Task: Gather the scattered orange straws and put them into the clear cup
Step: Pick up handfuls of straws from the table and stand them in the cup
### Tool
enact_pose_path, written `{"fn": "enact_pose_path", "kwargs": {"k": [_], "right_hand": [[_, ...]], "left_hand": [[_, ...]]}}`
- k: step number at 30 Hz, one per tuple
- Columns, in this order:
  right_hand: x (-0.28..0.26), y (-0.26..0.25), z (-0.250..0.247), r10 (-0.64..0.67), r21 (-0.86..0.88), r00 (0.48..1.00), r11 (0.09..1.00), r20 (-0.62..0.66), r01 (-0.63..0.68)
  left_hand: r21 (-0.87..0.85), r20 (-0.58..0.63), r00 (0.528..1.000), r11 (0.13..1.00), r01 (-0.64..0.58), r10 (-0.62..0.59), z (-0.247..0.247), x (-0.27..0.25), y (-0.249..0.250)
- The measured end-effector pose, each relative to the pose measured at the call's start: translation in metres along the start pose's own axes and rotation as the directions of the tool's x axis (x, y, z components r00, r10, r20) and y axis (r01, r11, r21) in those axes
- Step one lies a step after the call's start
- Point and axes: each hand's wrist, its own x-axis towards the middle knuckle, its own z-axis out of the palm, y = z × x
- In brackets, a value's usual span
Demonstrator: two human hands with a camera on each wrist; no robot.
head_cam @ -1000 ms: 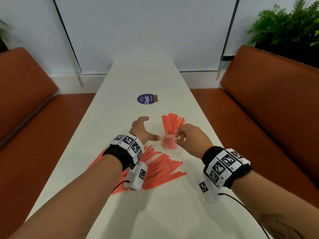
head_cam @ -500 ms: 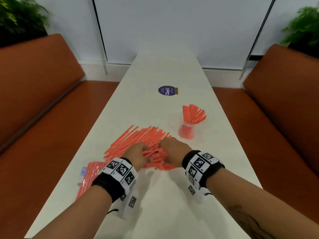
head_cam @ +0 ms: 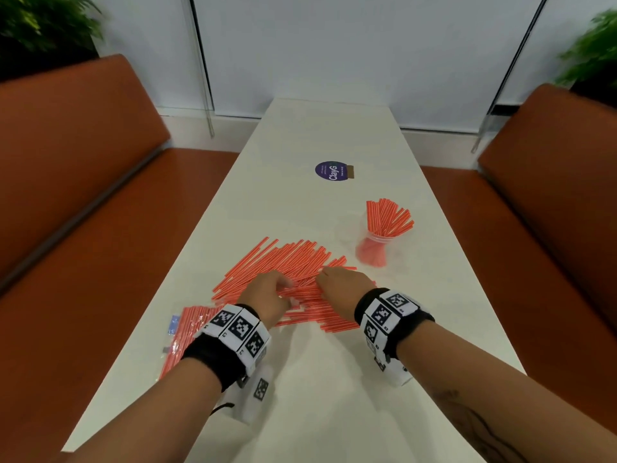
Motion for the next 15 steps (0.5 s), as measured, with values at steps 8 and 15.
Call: {"fn": "enact_pose_path", "kwargs": {"k": [8, 15], "right_hand": [[0.003, 0.013, -0.008, 0.052, 0.012, 0.991, 0.999, -0.121, -0.051], [0.005, 0.013, -0.017, 0.124, 0.447, 0.986, 0.892, -0.114, -0.061]], "left_hand": [[0.0, 0.06, 0.997, 0.999, -0.049, 0.049, -0.01, 0.019, 0.01], [-0.34, 0.207, 0.978, 0.939, 0.044, 0.029, 0.0, 0.035, 0.027]]}}
